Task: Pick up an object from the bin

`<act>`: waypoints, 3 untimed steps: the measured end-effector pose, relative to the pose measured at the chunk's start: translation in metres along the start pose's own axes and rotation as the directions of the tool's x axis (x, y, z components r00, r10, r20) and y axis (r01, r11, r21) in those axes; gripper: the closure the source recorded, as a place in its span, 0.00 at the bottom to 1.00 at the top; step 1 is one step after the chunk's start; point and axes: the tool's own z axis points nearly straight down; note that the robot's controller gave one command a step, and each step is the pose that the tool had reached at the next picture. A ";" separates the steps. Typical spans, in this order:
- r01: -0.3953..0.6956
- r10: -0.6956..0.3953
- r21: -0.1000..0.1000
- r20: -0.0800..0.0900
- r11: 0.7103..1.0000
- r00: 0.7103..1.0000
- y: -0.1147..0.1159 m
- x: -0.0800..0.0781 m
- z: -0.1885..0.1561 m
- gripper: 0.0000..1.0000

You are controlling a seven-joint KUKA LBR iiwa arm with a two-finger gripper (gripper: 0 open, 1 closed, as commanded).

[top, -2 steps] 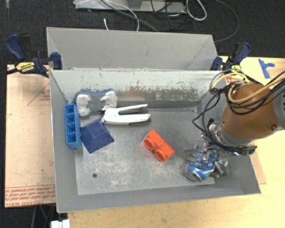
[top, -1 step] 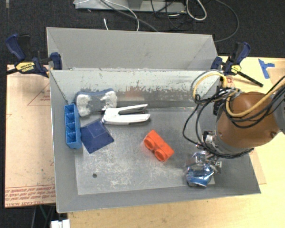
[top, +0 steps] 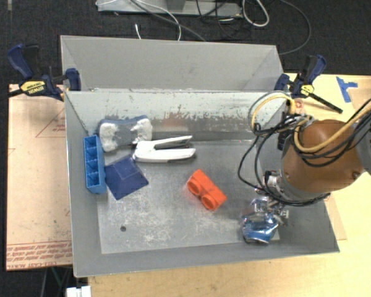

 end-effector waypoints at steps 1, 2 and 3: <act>-0.002 0.002 -0.006 0.003 1.000 1.000 0.001 -0.003 -0.025 1.00; -0.005 0.005 -0.011 0.004 1.000 1.000 0.002 -0.003 -0.070 1.00; -0.007 0.007 -0.009 0.004 1.000 1.000 0.000 -0.004 -0.092 1.00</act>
Offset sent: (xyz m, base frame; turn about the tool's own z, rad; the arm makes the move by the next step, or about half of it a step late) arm -0.0011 0.0021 0.0903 0.0025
